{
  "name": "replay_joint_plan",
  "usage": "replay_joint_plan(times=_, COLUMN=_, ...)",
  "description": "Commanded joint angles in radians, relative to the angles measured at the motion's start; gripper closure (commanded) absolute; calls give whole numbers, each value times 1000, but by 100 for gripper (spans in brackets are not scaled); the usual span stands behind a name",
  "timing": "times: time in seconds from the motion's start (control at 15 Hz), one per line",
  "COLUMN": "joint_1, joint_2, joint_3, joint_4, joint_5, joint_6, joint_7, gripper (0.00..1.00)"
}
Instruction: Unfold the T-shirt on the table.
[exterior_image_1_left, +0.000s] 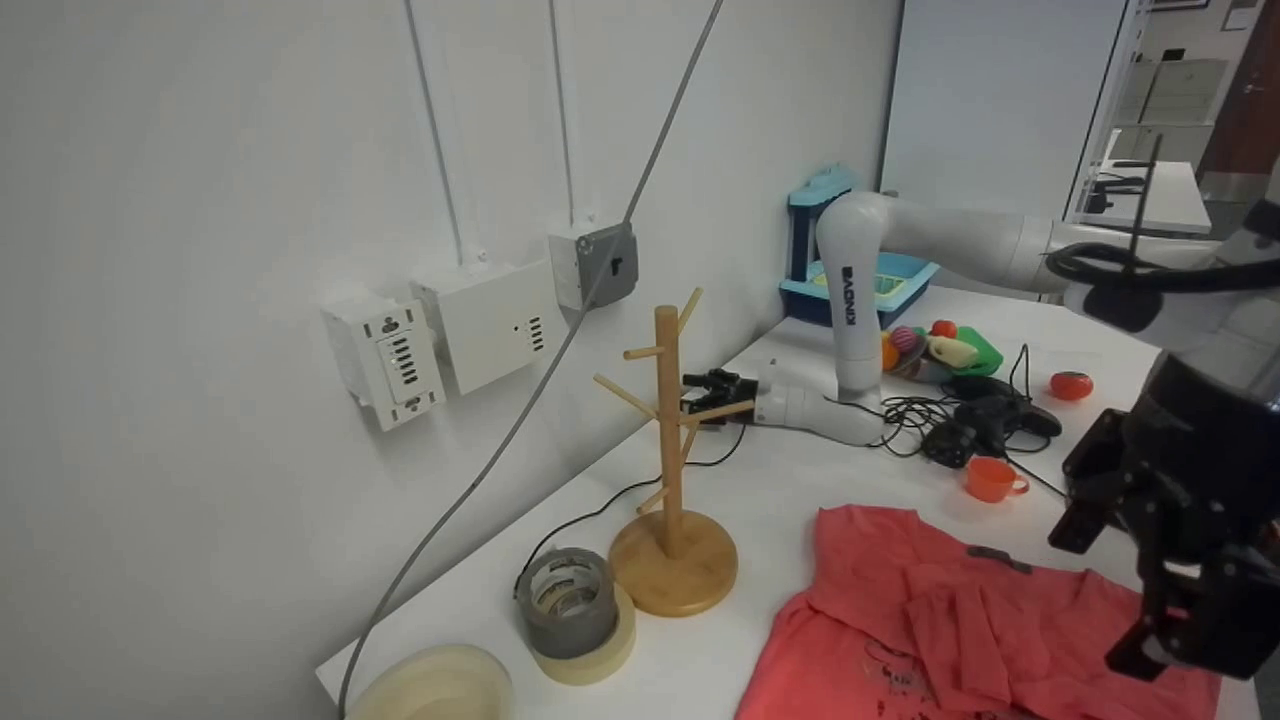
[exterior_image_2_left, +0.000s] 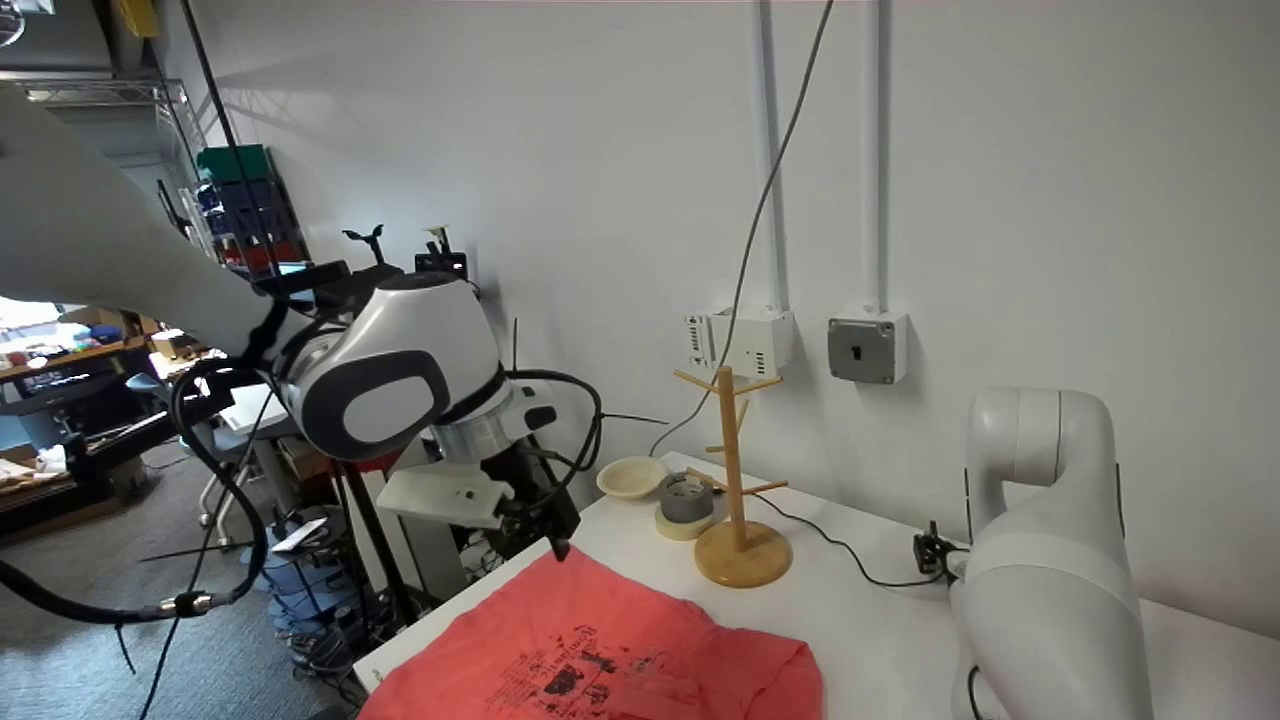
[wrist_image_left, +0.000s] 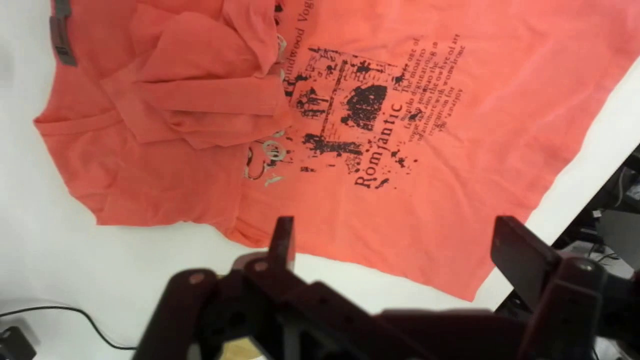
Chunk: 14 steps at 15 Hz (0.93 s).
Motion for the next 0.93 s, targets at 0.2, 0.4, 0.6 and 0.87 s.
replay_joint_plan(times=0.2, joint_1=40, joint_2=-71, joint_3=-79, joint_4=-58, joint_5=-19, joint_6=9, joint_7=23, gripper=0)
replay_joint_plan(times=0.4, joint_1=44, joint_2=-85, joint_3=-83, joint_4=-69, joint_5=-20, joint_6=10, joint_7=27, gripper=0)
replay_joint_plan(times=0.6, joint_1=45, joint_2=-86, joint_3=-82, joint_4=-71, joint_5=-20, joint_6=11, joint_7=29, gripper=0)
replay_joint_plan(times=0.87, joint_1=46, joint_2=-86, joint_3=-82, joint_4=-71, joint_5=-20, joint_6=11, joint_7=29, gripper=0)
